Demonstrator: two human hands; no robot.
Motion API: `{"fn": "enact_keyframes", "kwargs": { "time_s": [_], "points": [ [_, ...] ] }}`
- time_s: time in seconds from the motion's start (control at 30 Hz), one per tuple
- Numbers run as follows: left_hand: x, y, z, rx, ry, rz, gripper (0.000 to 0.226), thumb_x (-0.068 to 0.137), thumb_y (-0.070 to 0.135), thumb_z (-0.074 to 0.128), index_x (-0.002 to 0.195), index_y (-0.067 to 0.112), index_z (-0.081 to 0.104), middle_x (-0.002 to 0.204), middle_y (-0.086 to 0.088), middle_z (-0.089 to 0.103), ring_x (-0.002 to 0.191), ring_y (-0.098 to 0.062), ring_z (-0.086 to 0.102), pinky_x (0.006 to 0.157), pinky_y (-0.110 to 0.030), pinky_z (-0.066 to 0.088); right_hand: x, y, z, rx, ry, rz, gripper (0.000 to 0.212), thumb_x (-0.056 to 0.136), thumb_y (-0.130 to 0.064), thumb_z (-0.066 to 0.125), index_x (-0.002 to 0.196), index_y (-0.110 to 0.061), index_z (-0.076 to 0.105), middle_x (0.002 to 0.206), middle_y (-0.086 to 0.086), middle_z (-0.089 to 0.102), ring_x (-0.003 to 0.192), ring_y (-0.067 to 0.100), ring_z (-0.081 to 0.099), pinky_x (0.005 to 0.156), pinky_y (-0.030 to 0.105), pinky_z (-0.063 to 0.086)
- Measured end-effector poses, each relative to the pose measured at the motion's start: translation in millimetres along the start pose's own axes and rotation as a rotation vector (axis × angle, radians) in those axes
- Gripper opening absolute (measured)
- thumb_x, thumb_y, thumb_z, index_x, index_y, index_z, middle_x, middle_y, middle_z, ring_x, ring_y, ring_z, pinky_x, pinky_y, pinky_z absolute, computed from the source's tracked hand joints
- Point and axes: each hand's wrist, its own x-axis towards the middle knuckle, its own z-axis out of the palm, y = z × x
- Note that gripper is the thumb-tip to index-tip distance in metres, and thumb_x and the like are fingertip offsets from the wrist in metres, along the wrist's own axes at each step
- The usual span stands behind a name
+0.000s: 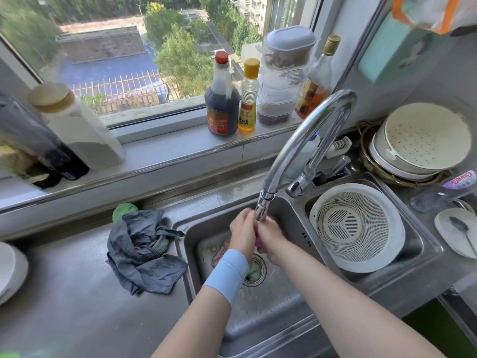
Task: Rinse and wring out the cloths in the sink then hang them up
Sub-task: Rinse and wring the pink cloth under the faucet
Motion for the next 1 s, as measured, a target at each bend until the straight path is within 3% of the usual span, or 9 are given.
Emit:
{"fn": "enact_keyframes", "kwargs": {
  "time_s": [0.1, 0.23, 0.33, 0.5, 0.57, 0.63, 0.7, 0.8, 1.0],
  "points": [
    [-2, -4, -5, -0.063, 0.012, -0.036, 0.036, 0.097, 0.033, 0.048, 0.122, 0.011, 0.061, 0.114, -0.006, 0.064, 0.113, -0.026, 0.059, 0.1, -0.039, 0.045, 0, 2, 14, -0.044, 0.173, -0.062, 0.034, 0.085, -0.05, 0.056, 0.074, -0.02, 0.068, 0.084, 0.0, 0.074, 0.082, 0.023, 0.068, 0.077, 0.033, 0.053],
    [-4, -1, -11, -0.279, -0.117, -0.088, 0.03, 0.102, 0.016, 0.046, 0.1, 0.015, 0.075, 0.104, -0.007, 0.075, 0.094, -0.015, 0.069, 0.085, -0.03, 0.053, 2, 1, 7, -0.301, 0.264, -0.109, 0.05, 0.08, -0.066, 0.049, 0.093, -0.024, 0.074, 0.096, 0.0, 0.074, 0.093, 0.028, 0.068, 0.086, 0.038, 0.054],
    [-5, -3, -7, -0.348, -0.151, -0.15, 0.031, 0.098, 0.0, 0.045, 0.106, 0.011, 0.073, 0.096, -0.006, 0.075, 0.084, -0.015, 0.067, 0.079, -0.028, 0.053, 4, 1, -5, -0.54, 0.254, -0.2, 0.049, 0.082, -0.06, 0.045, 0.098, -0.022, 0.071, 0.099, 0.004, 0.072, 0.094, 0.032, 0.066, 0.078, 0.036, 0.051],
    [-2, 15, -10, 0.001, -0.142, -0.22, 0.022, 0.091, 0.002, 0.053, 0.095, 0.008, 0.074, 0.072, -0.012, 0.069, 0.058, -0.021, 0.066, 0.056, -0.03, 0.056, 11, 11, -35, -0.73, 0.048, -0.404, 0.03, 0.101, -0.035, 0.041, 0.08, -0.019, 0.056, 0.085, -0.002, 0.062, 0.093, 0.029, 0.062, 0.07, 0.034, 0.041],
    [0, 24, -19, 0.162, -0.178, -0.268, 0.015, 0.085, 0.016, 0.073, 0.096, 0.006, 0.076, 0.086, -0.017, 0.074, 0.071, -0.026, 0.074, 0.06, -0.032, 0.059, 7, 10, -42, -0.424, -0.01, -0.366, 0.025, 0.103, -0.029, 0.042, 0.086, -0.017, 0.055, 0.085, 0.001, 0.063, 0.081, 0.017, 0.064, 0.073, 0.039, 0.052],
    [3, 30, -33, 0.327, -0.228, -0.284, 0.028, 0.077, 0.024, 0.083, 0.098, 0.007, 0.077, 0.092, -0.015, 0.075, 0.081, -0.024, 0.074, 0.068, -0.034, 0.061, 1, 8, -48, -0.116, -0.104, -0.299, 0.016, 0.102, -0.016, 0.047, 0.088, -0.015, 0.051, 0.081, 0.005, 0.056, 0.06, 0.006, 0.059, 0.056, 0.032, 0.053],
    [1, 36, -46, 0.507, -0.309, -0.266, 0.021, 0.078, 0.017, 0.082, 0.097, 0.008, 0.076, 0.09, -0.01, 0.075, 0.08, -0.019, 0.071, 0.078, -0.037, 0.061, -1, 7, -59, -0.114, -0.173, -0.315, 0.007, 0.097, -0.01, 0.056, 0.093, -0.016, 0.055, 0.083, 0.006, 0.058, 0.054, 0.005, 0.054, 0.048, 0.024, 0.044],
    [-7, 43, -56, 0.681, -0.368, -0.208, 0.009, 0.085, 0.003, 0.069, 0.086, 0.011, 0.072, 0.089, -0.011, 0.07, 0.083, -0.023, 0.065, 0.091, -0.043, 0.056, -7, 7, -77, -0.217, -0.278, -0.343, 0.025, 0.084, -0.006, 0.075, 0.102, -0.021, 0.066, 0.105, 0.005, 0.068, 0.077, 0.013, 0.063, 0.06, 0.028, 0.054],
    [-31, 55, -46, 0.122, -0.342, -0.223, 0.041, 0.086, -0.023, 0.026, 0.087, 0.005, 0.055, 0.102, -0.021, 0.061, 0.094, -0.035, 0.058, 0.084, -0.04, 0.051, -20, 12, -75, -0.61, -0.381, -0.476, 0.046, 0.082, -0.015, 0.076, 0.127, -0.022, 0.064, 0.113, -0.004, 0.072, 0.081, -0.004, 0.066, 0.073, 0.018, 0.055]
  ]
}}
